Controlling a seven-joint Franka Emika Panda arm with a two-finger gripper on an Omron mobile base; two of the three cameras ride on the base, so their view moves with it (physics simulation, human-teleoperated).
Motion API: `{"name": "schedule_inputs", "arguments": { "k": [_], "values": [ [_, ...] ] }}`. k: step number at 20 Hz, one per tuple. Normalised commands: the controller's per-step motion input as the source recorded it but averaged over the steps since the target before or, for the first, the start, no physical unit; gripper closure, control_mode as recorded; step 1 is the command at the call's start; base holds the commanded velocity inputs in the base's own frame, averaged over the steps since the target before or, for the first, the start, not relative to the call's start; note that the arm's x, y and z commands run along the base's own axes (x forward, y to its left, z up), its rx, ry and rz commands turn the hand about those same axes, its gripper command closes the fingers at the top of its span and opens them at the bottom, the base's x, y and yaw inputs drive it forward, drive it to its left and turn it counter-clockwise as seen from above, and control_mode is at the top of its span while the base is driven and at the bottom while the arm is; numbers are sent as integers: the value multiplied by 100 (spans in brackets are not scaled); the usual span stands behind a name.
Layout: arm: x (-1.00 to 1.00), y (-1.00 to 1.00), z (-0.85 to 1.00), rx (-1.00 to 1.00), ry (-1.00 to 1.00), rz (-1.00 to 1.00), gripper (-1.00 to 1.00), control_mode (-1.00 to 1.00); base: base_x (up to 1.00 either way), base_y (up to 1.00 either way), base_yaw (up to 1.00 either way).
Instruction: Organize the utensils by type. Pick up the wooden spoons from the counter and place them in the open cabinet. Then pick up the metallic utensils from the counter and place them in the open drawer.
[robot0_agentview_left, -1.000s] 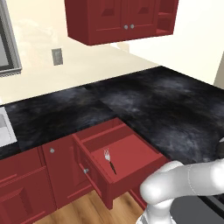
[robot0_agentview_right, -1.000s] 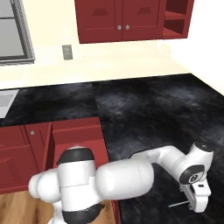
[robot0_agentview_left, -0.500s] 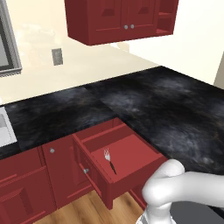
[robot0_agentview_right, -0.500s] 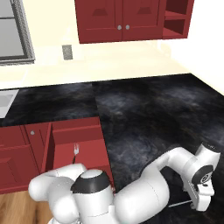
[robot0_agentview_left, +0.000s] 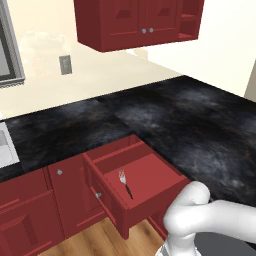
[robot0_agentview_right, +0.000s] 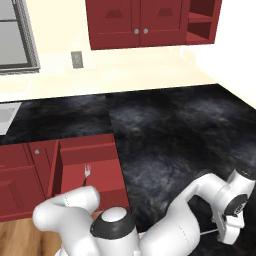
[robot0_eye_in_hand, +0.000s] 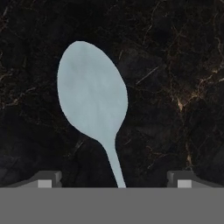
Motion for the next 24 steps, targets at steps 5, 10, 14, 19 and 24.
{"name": "schedule_inputs", "arguments": {
  "k": [5, 10, 14, 19, 24],
  "values": [
    [0, 0, -15, 0, 0, -15, -100, -100, 0, 0, 0],
    [-16, 0, -26, 0, 0, -18, -100, -100, 0, 0, 0],
    [-15, 0, -27, -3, 0, -21, -100, -100, 0, 0, 0],
    [-16, 0, -28, -10, 0, -19, -100, -100, 0, 0, 0],
    [-16, -13, -37, -10, 0, -6, -100, -100, 0, 0, 0]
  ]
}}
